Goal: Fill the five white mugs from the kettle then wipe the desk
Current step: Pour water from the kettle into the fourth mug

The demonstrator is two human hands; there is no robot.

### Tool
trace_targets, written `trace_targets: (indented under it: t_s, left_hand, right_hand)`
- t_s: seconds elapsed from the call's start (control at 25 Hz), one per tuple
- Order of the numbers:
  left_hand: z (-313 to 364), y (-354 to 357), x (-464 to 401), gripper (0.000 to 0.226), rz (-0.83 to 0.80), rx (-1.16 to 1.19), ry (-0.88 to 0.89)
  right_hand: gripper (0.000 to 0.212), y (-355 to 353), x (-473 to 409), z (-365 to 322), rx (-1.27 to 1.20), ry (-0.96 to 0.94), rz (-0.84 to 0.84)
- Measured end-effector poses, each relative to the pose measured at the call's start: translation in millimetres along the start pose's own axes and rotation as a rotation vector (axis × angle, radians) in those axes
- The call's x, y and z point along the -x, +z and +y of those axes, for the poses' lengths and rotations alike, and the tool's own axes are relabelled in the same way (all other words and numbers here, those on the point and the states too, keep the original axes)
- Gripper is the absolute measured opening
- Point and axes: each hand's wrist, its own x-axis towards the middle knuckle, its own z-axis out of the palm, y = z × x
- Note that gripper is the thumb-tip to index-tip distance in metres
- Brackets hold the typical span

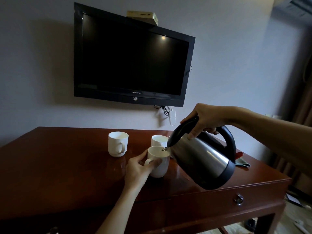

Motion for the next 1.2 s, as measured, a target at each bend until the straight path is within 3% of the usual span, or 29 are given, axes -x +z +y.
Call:
trace_targets:
  t_s: [0.4, 0.6, 0.72, 0.96, 1.2]
  left_hand:
    - [-3.2, 1.9, -1.6, 0.097, -0.008, 0.017, 0.009]
    - [1.9, 2.0, 1.1, 0.075, -0.042, 0.036, 0.028]
    - [3.3, 0.3, 1.8, 0.073, -0.038, 0.042, 0.032]
    - [0.7, -0.4, 1.7, 0.067, -0.017, -0.012, 0.026]
    - [0.5, -0.5, 2.2, 0.085, -0.006, -0.027, 0.017]
  right_hand:
    - [0.044, -1.1, -1.4, -1.6, 0.034, -0.005, -0.023]
    - [0.034, 0.0, 0.8, -3.4, 0.065, -0.005, -0.020]
    - [0.030, 0.2, -0.3, -4.1, 0.077, -0.011, -0.024]
    - [0.046, -2.9, -3.8, -8.5, 0.103, -0.016, -0.039]
    - [0.046, -4.6, -4.5, -10.8, 0.087, -0.014, -0.041]
